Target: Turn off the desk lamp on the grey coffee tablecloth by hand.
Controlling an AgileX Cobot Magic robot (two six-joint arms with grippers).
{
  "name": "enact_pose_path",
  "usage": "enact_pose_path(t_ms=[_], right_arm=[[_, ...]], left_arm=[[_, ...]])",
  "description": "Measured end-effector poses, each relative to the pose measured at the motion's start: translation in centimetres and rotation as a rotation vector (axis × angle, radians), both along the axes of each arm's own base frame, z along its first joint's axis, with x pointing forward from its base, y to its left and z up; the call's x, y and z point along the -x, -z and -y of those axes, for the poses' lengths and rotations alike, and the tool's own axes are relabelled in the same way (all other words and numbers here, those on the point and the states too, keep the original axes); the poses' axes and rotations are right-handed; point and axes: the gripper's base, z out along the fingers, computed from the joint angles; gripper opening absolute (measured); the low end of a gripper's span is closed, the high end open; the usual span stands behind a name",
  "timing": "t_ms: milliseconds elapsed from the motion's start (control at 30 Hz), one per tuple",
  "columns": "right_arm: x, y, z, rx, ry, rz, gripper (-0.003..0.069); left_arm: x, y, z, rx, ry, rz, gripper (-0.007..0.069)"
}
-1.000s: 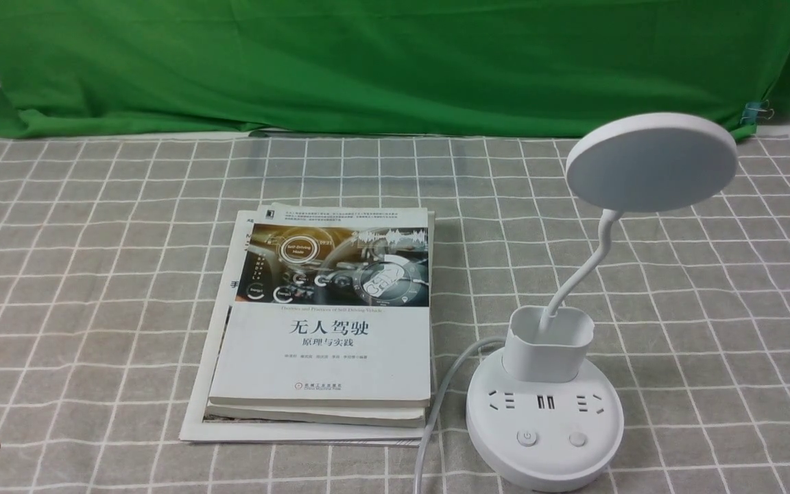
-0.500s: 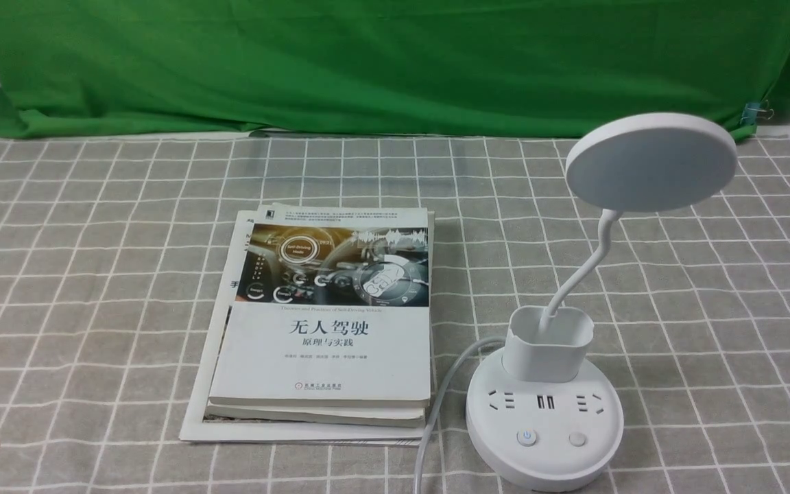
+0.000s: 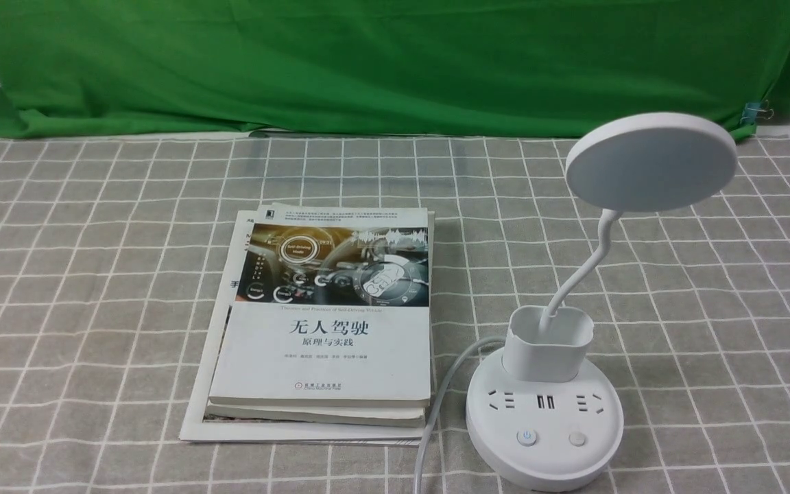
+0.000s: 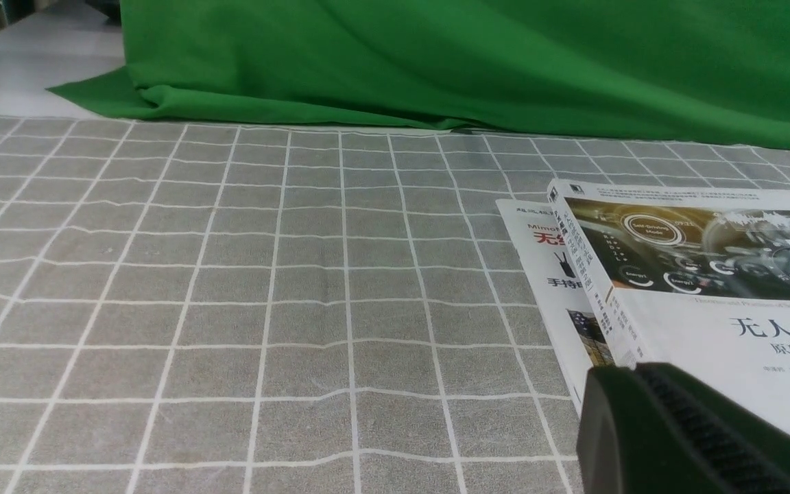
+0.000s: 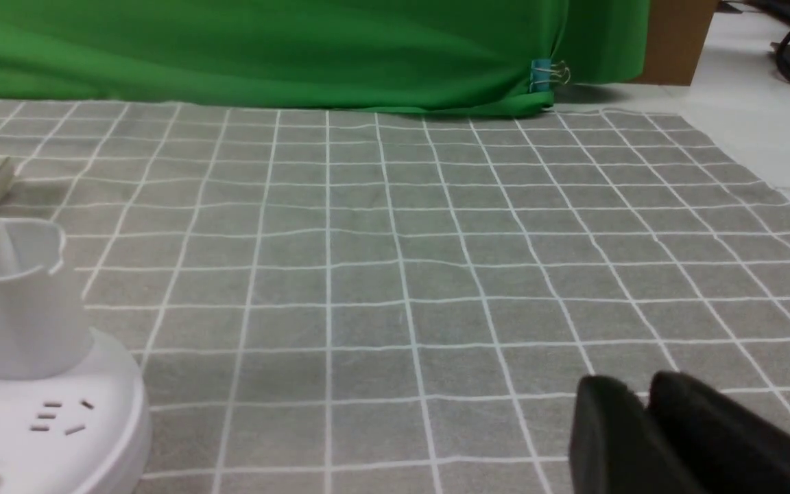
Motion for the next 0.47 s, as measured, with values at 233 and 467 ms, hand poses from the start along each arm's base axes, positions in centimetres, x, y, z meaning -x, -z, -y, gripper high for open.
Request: enact_pose_path(t_ms=[233,467], right_arm=[[0.0,0.0,0.0,-0.001,0.0,0.0,0.0158],[0.0,-0.01,0.0,-0.001,0.0,0.001,0.0183]], left_arm=[[0.0,0.0,0.0,-0.002,0.0,0.0,0.0001],[0.0,-0.01,-0.01,-0.002,0.0,0.001,0.0001]])
